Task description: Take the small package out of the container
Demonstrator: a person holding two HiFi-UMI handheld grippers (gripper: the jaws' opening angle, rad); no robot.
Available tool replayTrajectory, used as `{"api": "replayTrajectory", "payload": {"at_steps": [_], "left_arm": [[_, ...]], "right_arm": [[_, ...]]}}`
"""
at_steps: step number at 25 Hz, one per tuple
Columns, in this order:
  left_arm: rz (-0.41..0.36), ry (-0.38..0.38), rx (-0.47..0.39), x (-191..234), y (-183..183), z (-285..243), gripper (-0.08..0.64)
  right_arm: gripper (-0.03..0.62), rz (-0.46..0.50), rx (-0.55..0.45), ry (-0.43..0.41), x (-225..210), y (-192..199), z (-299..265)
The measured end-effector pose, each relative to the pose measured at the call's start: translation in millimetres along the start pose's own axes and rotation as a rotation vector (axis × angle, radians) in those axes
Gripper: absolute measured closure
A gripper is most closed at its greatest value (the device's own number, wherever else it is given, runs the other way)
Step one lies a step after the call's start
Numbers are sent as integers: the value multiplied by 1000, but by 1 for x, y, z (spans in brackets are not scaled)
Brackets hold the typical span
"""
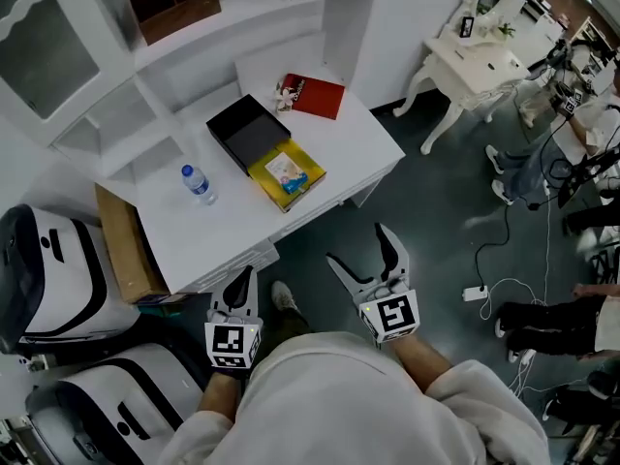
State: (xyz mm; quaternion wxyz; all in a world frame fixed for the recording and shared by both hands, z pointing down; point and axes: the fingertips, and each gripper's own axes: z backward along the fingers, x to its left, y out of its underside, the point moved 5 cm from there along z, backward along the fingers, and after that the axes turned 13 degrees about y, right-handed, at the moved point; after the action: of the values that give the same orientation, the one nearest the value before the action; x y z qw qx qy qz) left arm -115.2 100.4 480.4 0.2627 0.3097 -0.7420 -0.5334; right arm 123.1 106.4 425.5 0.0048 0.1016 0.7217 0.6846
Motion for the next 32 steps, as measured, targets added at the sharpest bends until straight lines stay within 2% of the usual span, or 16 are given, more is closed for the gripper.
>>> {"api": "replayTrajectory", "payload": {"at_steps": [7, 16, 22, 32], "left_arm": [[-7, 42, 11, 62, -20, -31, 552], [4, 39, 21, 104, -26, -49, 552], [7, 3, 40, 116, -27, -61, 552], [48, -131, 76, 136, -33, -82, 552]], "right_arm": [[164, 10, 21, 14, 9, -9, -82], [164, 7, 70, 2, 20, 2, -140], [164, 12, 108, -45, 20, 23, -176], [164, 67, 236, -159, 22, 84, -252]]}}
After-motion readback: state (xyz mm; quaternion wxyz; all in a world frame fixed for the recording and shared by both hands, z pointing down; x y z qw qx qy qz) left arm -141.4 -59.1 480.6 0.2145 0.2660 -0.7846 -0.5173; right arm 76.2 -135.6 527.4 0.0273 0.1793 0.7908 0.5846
